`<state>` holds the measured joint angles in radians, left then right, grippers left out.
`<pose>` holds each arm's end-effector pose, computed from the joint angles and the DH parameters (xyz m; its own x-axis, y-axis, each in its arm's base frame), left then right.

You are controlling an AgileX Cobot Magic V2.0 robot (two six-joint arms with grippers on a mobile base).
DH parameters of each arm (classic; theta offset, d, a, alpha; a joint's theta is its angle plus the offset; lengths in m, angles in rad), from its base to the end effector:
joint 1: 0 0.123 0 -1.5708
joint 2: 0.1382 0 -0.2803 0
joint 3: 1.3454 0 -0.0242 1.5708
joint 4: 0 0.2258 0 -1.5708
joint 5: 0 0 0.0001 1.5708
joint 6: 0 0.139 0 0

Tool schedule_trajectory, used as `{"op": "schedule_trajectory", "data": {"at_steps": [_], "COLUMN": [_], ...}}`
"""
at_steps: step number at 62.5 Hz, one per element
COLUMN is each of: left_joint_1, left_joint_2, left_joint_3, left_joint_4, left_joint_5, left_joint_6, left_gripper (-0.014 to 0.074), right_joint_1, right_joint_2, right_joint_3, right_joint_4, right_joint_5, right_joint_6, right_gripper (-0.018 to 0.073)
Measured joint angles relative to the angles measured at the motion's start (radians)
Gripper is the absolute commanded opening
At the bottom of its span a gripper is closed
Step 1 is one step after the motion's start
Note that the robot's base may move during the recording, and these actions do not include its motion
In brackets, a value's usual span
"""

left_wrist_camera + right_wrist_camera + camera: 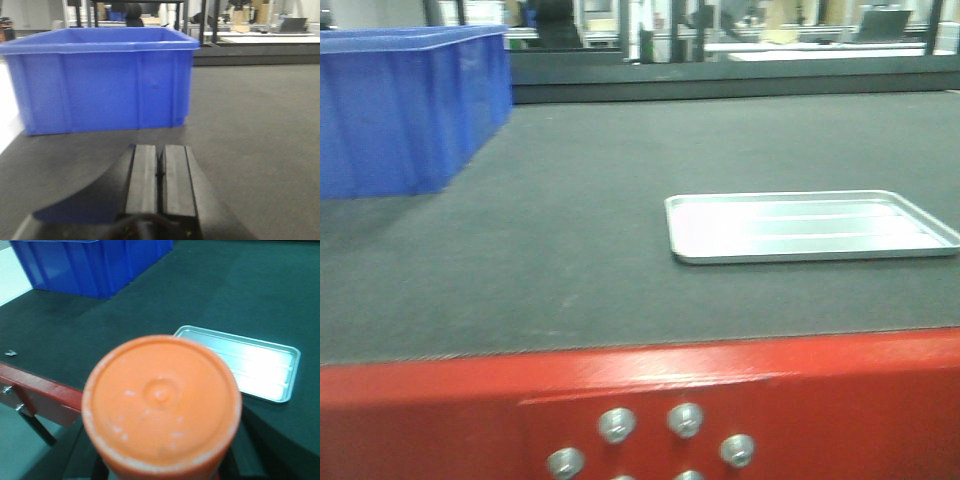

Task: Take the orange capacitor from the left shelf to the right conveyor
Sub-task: 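Hold the cylinder in the right gripper while driving to the conveyor, then lower the held cylinder onto the silver tray with the right gripper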

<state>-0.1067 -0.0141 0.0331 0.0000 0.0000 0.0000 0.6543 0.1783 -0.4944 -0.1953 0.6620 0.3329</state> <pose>0.0837 -0.0090 0.2066 0.0678 -0.0073 -0.9977 0.1065 0.9943 0.0000 0.0621 0.0267 0.2870 -0.2836 0.0042 -0.9589 -0.4697 0.8712 0.1427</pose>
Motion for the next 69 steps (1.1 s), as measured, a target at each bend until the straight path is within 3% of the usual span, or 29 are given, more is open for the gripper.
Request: {"op": "schedule_trajectory", "data": {"at_steps": [18,32,45,55,69], "left_joint_1": [0.0,0.0,0.0,0.0,0.0], "left_joint_2": [0.0,0.0,0.0,0.0,0.0], "left_joint_3": [0.0,0.0,0.0,0.0,0.0], "left_joint_4": [0.0,0.0,0.0,0.0,0.0], "left_joint_5": [0.0,0.0,0.0,0.0,0.0], "left_joint_6": [0.0,0.0,0.0,0.0,0.0], "left_gripper": [-0.0105,-0.0105,-0.0105,-0.0105,-0.0105], "right_joint_1": [0.0,0.0,0.0,-0.011,-0.147], "right_joint_2": [0.0,0.0,0.097,0.348,0.826], "right_joint_3": [0.0,0.006,0.022,0.024,0.024], "right_joint_4": [0.0,-0.018,-0.069,-0.093,-0.102], "right_joint_5": [-0.005,-0.09,-0.302,-0.475,-0.892], "right_joint_6": [0.0,0.0,0.002,0.009,0.009], "right_gripper": [0.0058,0.0058,0.0058,0.0058,0.0058]}}
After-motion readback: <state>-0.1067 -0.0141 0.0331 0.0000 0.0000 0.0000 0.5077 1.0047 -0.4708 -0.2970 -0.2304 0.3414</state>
